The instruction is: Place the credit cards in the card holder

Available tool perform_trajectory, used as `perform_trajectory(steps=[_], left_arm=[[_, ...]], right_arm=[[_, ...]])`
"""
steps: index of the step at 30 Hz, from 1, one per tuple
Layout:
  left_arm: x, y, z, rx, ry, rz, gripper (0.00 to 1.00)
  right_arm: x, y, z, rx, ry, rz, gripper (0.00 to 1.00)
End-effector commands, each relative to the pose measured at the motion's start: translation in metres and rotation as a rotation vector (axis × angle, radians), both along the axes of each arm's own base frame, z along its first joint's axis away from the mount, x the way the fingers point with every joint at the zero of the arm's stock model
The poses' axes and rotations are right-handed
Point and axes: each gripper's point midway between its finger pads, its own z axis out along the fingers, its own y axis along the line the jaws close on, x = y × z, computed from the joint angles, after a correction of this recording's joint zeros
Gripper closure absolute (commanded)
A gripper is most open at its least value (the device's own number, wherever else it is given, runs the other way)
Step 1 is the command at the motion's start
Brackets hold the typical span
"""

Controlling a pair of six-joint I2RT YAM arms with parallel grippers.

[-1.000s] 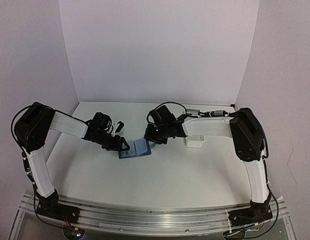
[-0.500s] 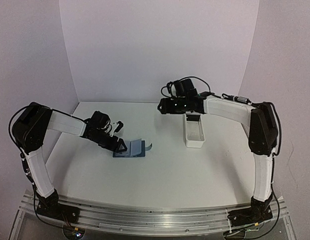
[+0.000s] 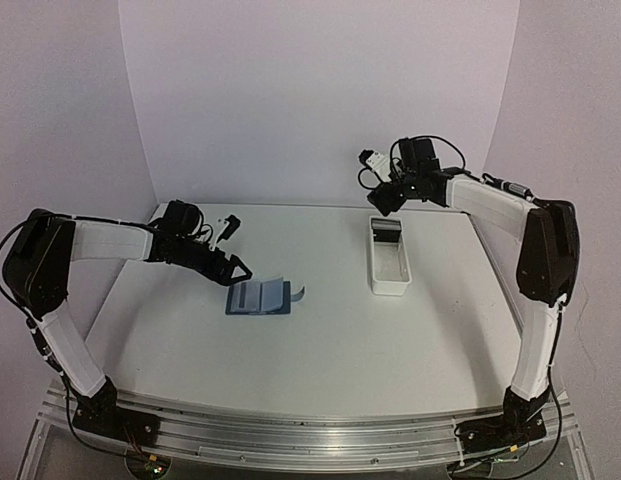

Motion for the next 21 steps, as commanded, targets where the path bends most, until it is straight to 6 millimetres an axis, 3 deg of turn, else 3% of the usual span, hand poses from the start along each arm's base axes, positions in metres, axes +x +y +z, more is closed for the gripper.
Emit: perform_trajectory(steps=[1,5,14,21], left_arm=[[0.026,0.006,0.027,-0.010,-0.154,0.026,0.01],[0.043,0.009,0.018,-0.002,-0.156,0.063,0.00],[0.070,0.024,-0.002,-0.009,-0.110,0.110,0.00],[0.077,0.030,-0.013,-0.013,-0.076,0.132,0.01]], right_arm=[[0.013,-0.019,-0.047,-0.429,-0.032,0.161,0.09],[0.026,-0.037,-0.084,-0.655,-0.004,0.164,0.07],[0.057,-0.039,-0.121,-0.851,0.000,0.210,0.05],[0.072,-0.036,-0.134,-0.874,-0.006,0.202,0.02]])
